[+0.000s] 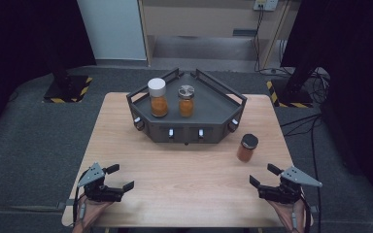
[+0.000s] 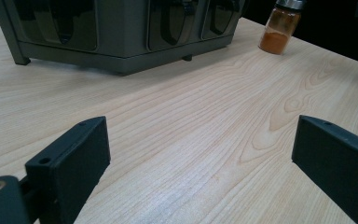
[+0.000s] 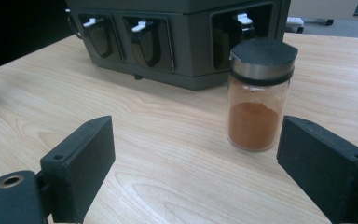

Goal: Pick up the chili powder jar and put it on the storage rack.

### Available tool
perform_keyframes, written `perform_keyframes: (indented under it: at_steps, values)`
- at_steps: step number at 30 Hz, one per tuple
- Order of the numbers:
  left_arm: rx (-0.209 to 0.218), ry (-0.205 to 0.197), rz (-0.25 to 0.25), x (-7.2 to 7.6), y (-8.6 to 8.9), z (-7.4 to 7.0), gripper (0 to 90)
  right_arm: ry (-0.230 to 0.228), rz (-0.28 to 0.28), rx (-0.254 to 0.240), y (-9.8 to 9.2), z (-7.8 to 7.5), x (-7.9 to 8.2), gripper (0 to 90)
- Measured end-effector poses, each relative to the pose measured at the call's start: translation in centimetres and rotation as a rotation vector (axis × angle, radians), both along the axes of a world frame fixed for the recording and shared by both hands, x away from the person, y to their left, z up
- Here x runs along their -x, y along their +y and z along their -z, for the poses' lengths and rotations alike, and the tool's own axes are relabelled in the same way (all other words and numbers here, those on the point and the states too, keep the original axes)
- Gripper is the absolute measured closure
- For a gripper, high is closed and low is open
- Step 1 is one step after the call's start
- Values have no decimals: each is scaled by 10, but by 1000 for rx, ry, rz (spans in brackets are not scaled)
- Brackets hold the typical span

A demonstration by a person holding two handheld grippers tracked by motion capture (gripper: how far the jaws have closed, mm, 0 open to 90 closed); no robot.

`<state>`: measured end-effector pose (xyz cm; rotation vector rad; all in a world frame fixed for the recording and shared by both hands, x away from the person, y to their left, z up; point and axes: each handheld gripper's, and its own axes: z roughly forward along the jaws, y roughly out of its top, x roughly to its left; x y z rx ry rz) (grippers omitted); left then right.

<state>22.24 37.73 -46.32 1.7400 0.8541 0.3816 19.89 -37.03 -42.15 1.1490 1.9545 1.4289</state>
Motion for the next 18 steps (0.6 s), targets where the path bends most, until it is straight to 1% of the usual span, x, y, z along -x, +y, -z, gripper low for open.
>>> perform_keyframes:
  at_steps: [3, 8, 14, 16, 18]
  values:
    - [-1, 1, -2, 0, 0, 0, 33, -7, -1, 4, 1, -4, -1, 107]
    - [-3, 4, -3, 0, 0, 0, 33, -4, 2, 19, 2, -12, -4, 107]
    - [-5, 4, -3, 0, 0, -1, 33, -4, 4, 20, 2, -19, -9, 106]
    - [-6, 5, -2, 0, 0, -1, 33, -6, 7, 31, 3, -22, -12, 107]
    - [-6, 5, -2, 0, 0, -1, 33, -3, 8, 30, 3, -24, -15, 106]
